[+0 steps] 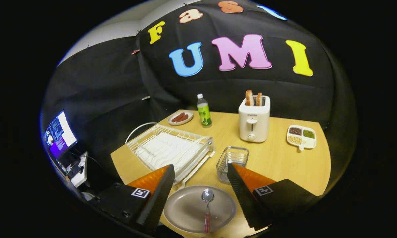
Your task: Take the plate from the dish rack, then take the spoon from the basket and place it into the plate.
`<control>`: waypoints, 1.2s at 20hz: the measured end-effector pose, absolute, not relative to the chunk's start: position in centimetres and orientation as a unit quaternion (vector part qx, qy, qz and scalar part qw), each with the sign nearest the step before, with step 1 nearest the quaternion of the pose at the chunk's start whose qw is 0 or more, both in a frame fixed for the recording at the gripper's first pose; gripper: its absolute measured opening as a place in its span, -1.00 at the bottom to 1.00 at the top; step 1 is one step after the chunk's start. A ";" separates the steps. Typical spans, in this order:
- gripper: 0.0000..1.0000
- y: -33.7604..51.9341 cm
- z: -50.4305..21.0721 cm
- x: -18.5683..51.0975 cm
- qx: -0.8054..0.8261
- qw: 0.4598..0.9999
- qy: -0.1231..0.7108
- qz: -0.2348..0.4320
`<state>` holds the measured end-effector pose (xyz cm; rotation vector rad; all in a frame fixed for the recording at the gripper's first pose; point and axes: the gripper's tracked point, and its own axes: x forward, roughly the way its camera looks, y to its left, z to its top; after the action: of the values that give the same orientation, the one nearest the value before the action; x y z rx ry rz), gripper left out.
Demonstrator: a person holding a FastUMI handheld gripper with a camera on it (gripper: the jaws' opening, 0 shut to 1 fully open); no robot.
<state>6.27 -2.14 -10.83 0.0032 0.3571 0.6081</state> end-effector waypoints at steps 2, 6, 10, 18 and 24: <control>0.97 -3.4 -7.1 6.9 0.014 0.953 0.143 0.266; 0.96 -6.4 -0.2 6.8 0.052 0.979 0.079 0.181; 0.97 -8.7 4.9 4.5 0.061 0.994 0.016 0.095; 0.96 -10.9 6.8 -0.9 0.049 0.998 -0.034 -0.025; 0.96 -10.0 5.6 -3.1 0.055 0.997 -0.022 -0.054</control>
<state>-3.07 -10.03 5.58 0.1109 -0.0437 -0.1074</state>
